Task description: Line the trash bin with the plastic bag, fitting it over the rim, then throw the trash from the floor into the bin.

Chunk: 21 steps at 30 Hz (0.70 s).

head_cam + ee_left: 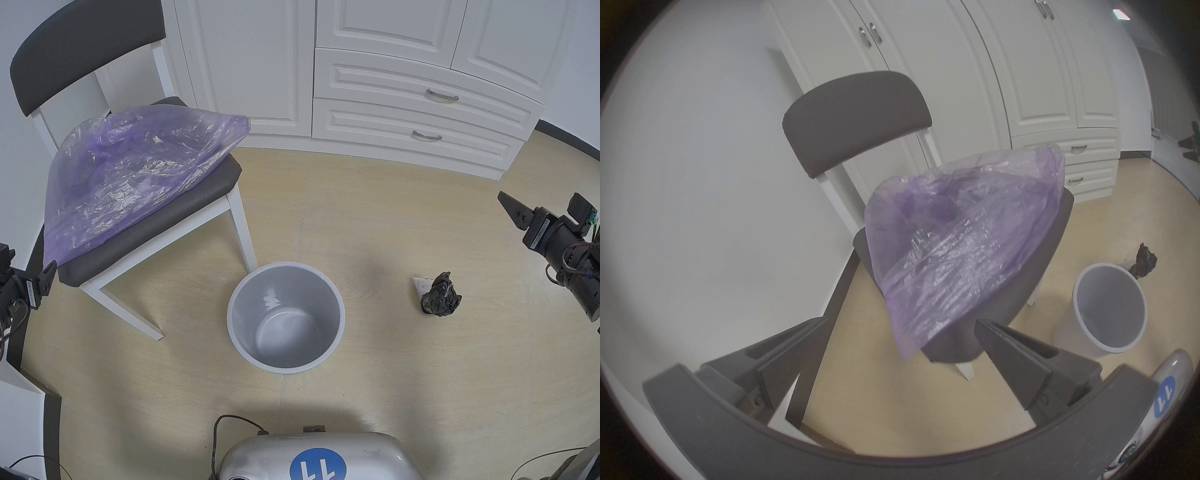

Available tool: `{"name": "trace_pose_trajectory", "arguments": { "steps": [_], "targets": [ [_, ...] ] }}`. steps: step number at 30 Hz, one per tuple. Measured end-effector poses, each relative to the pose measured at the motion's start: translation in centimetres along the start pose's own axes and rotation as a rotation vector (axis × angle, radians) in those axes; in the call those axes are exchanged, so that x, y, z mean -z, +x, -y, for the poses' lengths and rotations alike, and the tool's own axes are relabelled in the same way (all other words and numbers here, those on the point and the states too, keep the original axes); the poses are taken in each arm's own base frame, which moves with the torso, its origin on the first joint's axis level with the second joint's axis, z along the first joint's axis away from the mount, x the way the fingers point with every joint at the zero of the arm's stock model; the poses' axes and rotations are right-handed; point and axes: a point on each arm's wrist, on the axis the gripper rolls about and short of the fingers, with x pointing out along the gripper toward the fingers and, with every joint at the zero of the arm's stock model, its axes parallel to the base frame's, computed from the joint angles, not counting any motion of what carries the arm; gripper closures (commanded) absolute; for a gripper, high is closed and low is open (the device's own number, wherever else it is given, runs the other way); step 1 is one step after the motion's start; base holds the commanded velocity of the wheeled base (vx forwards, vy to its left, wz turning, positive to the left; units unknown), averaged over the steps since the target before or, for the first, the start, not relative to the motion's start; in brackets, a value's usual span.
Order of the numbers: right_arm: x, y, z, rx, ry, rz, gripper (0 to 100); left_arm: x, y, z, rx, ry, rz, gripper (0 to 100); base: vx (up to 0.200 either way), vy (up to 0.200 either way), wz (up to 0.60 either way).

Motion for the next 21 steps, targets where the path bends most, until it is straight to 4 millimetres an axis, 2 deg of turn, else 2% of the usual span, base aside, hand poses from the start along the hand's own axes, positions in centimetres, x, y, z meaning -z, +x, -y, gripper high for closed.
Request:
{"name": "trace_pose_trajectory", "arguments": {
  "steps": [12, 21],
  "targets": [
    [0.2, 0.1, -0.4, 0.003, -0.001, -0.001, 0, 2.4, 2.7, -0.4, 0.05, -0.019, -0.055, 0, 0.0, 0.0, 0.0],
    [0.4, 0.3, -0.4, 0.005, -0.002, -0.007, 0, 2.4, 4.0, -0.8, 0.025, -0.014, -0.003, 0, 0.0, 0.0, 0.0]
  ]
}}
